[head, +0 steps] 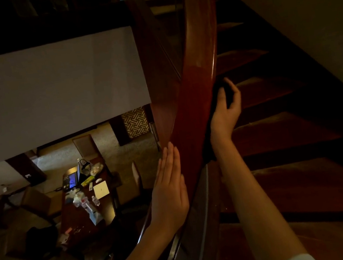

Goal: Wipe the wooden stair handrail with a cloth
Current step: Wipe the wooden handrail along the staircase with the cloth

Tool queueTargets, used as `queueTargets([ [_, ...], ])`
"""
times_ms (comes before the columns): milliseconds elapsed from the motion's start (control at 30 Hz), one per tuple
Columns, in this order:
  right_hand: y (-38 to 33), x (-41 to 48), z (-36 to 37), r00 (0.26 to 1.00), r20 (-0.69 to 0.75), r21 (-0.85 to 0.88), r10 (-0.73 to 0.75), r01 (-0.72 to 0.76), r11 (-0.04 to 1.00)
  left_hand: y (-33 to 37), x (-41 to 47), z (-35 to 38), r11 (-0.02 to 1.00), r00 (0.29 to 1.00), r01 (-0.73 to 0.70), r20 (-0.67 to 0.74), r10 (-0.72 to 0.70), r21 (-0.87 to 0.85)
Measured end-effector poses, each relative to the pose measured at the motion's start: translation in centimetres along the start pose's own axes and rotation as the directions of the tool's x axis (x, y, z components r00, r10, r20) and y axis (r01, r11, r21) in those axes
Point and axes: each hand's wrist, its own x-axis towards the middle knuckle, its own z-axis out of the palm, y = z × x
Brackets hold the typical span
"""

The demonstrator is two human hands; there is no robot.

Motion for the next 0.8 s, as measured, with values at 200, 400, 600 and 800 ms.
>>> queueTargets([
  [200, 3.6, -12.0, -4.5, 0.993, 0.028, -0.027, 0.112, -0.111, 0.993, 0.0, -0.1, 0.1, 1.0, 1.0, 0.02, 0.004, -0.02, 0.001],
  [400, 1.5, -6.3, -1.6, 0.975, 0.102, -0.024, -0.195, 0.198, 0.98, 0.0, -0.1, 0.1, 0.999, 0.999, 0.035, 0.008, -0.035, -0.029],
  [600, 0.9, 0.8, 0.4, 1.0, -0.001, 0.033, -0.024, 0.024, 0.999, -0.1, -0.1, 0.2, 0.999, 1.0, 0.027, -0.009, -0.027, -0.041],
  [800, 2.4, -10.5, -3.4, 0.998, 0.046, -0.088, -0.051, 0.055, 0.995, -0.5, -0.1, 0.7, 0.999, 0.999, 0.015, -0.034, -0.017, -0.044],
])
